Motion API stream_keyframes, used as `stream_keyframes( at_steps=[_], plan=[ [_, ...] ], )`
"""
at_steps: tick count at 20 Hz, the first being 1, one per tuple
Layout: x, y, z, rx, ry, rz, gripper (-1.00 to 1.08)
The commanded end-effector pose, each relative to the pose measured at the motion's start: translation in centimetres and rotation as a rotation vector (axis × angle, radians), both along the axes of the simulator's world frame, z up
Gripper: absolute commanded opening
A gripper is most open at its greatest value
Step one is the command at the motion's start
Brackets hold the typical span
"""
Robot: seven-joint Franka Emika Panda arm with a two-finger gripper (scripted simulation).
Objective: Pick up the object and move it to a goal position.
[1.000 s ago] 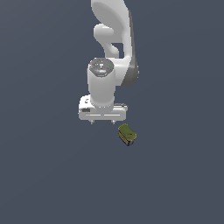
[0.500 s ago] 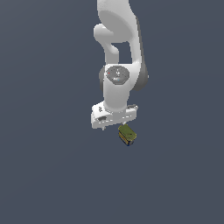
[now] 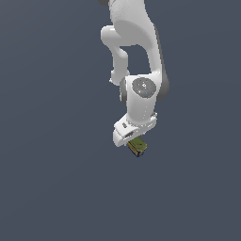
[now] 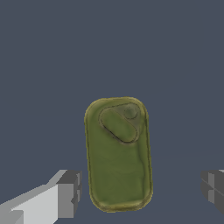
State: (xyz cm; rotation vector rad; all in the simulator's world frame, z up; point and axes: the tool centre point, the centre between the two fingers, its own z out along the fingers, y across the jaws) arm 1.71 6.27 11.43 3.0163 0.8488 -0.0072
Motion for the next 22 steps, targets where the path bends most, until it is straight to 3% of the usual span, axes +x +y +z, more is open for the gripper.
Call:
stream_keyframes(
  at_steps=[1,11,22],
  plan=[
    [0.1,0.8,-0.3,0.005,-0.001,0.041,1.0],
    [0.0,1.5,-0.9,0.009,-0.001,0.072,1.0],
    [0.0,1.6,-5.4,0.009,-0.002,0.078,1.0]
  ],
)
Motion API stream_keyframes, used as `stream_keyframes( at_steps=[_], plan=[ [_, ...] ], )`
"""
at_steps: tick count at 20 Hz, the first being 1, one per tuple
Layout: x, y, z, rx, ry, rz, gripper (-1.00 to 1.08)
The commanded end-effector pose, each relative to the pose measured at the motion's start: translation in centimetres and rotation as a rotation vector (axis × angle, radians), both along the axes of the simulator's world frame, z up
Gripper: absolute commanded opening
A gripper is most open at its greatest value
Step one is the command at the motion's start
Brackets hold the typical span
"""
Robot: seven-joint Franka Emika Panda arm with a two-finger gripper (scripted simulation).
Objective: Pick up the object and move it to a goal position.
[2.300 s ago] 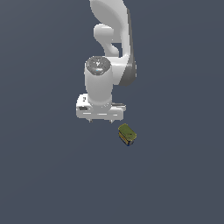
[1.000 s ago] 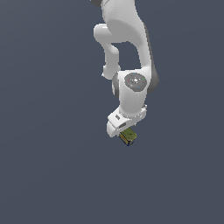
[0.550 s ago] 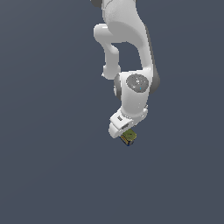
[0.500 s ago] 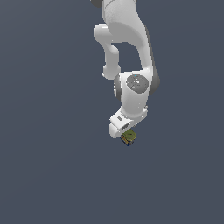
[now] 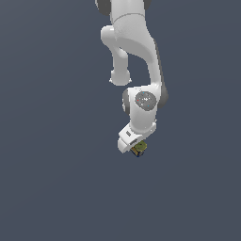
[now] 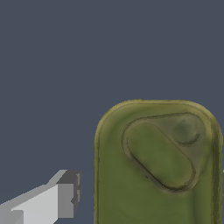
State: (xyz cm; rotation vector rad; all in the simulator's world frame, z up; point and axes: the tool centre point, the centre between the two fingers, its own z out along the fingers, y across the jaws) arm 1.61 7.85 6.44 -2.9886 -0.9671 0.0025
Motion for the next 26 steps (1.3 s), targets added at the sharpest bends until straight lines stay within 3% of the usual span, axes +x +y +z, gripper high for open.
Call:
stream_keyframes(
  at_steps=[1,3,4,17,26],
  plan=[
    [0.1,0.0,-0.5,0.0,-0.002,0.0,1.0],
    [0.2,0.0,-0.5,0.0,-0.002,0.0,1.0],
    [0.2,0.0,-0.5,0.0,-0.002,0.0,-1.0],
    [0.2,-0.3,-0.2,-0.001,-0.001,0.0,-1.0],
    [0.6,-3.7,4.3,0.0,-0.001,0.001,-1.0]
  ],
)
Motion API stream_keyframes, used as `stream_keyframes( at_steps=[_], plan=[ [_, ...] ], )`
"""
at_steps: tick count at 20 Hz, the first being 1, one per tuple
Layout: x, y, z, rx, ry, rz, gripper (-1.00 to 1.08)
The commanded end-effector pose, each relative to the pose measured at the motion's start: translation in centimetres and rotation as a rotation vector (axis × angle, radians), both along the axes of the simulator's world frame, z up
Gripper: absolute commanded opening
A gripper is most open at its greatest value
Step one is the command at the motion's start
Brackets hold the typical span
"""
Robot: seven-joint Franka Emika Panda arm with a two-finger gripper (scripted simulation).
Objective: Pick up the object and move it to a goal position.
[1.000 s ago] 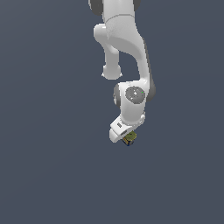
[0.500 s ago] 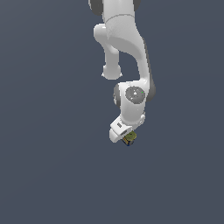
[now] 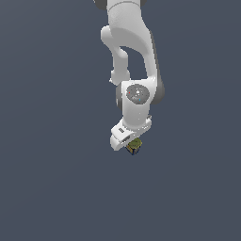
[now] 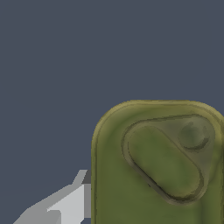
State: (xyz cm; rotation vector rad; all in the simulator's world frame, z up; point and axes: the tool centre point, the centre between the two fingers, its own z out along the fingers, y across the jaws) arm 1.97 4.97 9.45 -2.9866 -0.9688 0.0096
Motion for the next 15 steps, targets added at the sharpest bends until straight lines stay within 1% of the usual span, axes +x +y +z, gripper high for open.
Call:
stream_keyframes(
  at_steps=[1,5,8,15],
  plan=[
    [0.4,-1.4,2.1,0.0,-0.006,-0.001,-1.0],
    [0.8,-3.5,4.8,0.001,-0.006,-0.001,-1.0],
    [1.0,-4.4,6.1,0.001,-0.006,-0.001,-1.0],
    [1.2,-5.0,6.8,0.001,-0.006,-0.001,-1.0]
  ],
)
